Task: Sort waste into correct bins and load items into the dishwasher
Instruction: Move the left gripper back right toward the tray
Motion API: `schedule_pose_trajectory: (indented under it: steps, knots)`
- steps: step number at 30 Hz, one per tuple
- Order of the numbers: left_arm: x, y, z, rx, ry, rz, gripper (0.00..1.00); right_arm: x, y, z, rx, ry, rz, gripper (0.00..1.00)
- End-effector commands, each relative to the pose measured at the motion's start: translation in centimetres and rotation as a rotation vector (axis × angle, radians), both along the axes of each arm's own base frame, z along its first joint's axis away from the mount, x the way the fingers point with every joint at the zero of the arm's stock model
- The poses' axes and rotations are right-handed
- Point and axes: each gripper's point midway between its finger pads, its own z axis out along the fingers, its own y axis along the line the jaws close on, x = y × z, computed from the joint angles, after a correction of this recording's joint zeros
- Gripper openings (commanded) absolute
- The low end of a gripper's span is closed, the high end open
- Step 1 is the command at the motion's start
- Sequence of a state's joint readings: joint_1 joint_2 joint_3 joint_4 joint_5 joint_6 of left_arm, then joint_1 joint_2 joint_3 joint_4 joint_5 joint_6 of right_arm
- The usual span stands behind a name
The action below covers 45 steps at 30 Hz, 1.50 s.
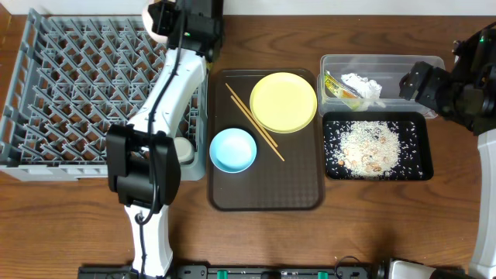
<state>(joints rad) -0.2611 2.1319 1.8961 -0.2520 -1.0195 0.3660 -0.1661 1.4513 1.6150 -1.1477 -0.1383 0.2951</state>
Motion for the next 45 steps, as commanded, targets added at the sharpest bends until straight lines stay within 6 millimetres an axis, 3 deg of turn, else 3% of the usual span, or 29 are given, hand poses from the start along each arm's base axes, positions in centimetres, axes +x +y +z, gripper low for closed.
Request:
schedule_pose_trajectory:
  steps: [1,18,27,45]
  knots:
    - [-0.2,1.1,0.8,0.092,0.031,0.048,0.08,0.0,-0.2,-0.2,-0.006,0.006,0.0,0.99]
    - [1.1,0.5,-1.7,0.189,0.163,-0.005,0.08,0.0,-0.2,-0.2,-0.006,0.006,0.0,0.99]
    - [2.3,0.3,-4.0,0.227,0.23,-0.043,0.07,0.0,-0.2,-0.2,-0.006,0.006,0.0,0.99]
    - [3.0,2.9,-5.4,0.275,0.363,-0.107,0.08,0.0,-0.2,-0.2,-0.007,0.006,0.0,0.99]
